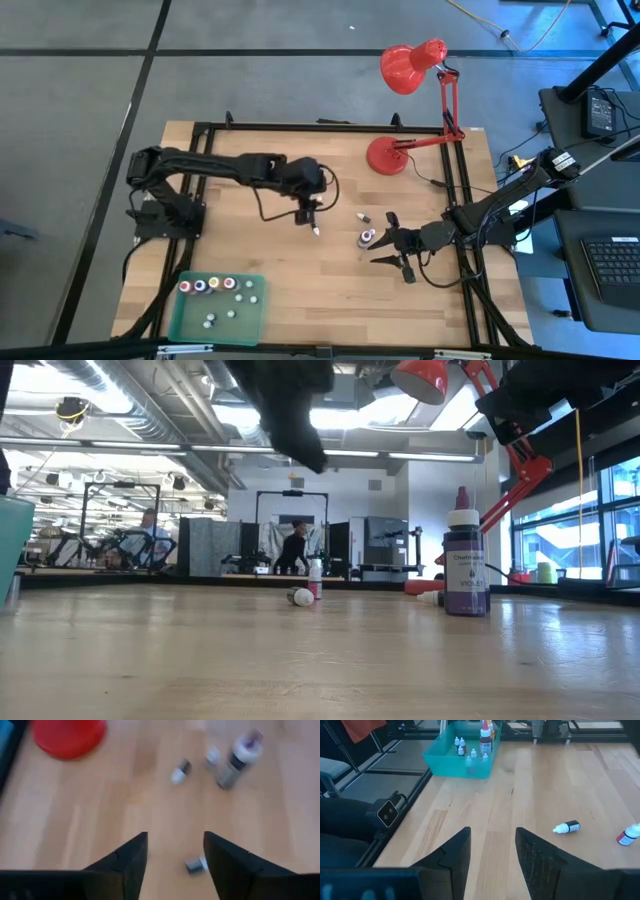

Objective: Pick & Place food coloring
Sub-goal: Put the pink food coloring into the blue bin

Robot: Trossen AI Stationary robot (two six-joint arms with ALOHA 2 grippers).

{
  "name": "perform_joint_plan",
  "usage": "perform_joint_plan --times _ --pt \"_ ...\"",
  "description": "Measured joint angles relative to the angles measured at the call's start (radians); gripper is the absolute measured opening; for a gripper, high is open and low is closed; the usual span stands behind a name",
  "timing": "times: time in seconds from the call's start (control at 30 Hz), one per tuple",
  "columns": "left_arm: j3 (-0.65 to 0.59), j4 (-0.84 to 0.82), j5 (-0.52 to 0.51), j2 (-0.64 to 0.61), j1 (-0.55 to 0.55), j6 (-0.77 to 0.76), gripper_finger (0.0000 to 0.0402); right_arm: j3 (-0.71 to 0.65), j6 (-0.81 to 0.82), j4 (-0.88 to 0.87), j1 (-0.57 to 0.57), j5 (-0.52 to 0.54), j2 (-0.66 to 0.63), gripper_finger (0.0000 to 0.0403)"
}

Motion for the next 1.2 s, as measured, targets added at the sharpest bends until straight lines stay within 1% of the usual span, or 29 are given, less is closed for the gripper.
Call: perform_joint_plan --times 0.13,0.17,0.23,0.3,0.37,0.43,0.6,0.73,0.9,1.07,1.2 --pt "0.0 0.025 -0.01 0.016 0.032 0.001 0.0207 0.0 0.001 -0.008 0.0 0.0 0.0 0.0157" --pt "0.003 0.046 -0.01 0.024 0.038 0.002 0.0209 0.0 0.001 -0.012 0.0 0.0 0.0 0.0157" --pt "-0.001 0.039 -0.01 0.035 0.049 0.003 0.021 0.0 -0.001 -0.01 -0.001 0.0 0.0 0.0157" --pt "0.002 0.088 -0.022 0.062 0.055 -0.002 0.0209 0.0 0.0 -0.017 -0.003 0.005 0.0 0.0157" --pt "0.001 0.07 -0.03 0.09 0.06 -0.001 0.0205 0.0 0.0 -0.016 -0.007 0.009 0.0 0.0157" --pt "0.001 0.092 -0.04 0.13 0.064 0.001 0.0201 0.001 0.003 -0.023 -0.014 0.01 0.0 0.0157" --pt "0.001 0.084 -0.048 0.221 0.079 -0.017 0.0191 0.0 0.008 -0.026 -0.019 0.01 0.0 0.0157" --pt "0.0 0.087 -0.095 0.279 0.09 -0.042 0.0185 0.0 0.008 -0.025 -0.019 0.01 0.0 0.0157" --pt "0.0 0.081 -0.041 0.322 0.102 -0.043 0.0184 0.0 0.008 -0.026 -0.019 0.01 0.0 0.0157" --pt "0.0 0.079 -0.035 0.327 0.102 -0.042 0.0177 0.0 0.008 -0.028 -0.019 0.01 0.0 0.0157" --pt "0.0 0.072 -0.034 0.327 0.102 -0.042 0.016 0.0 0.008 -0.029 -0.02 0.01 0.0 0.0157"
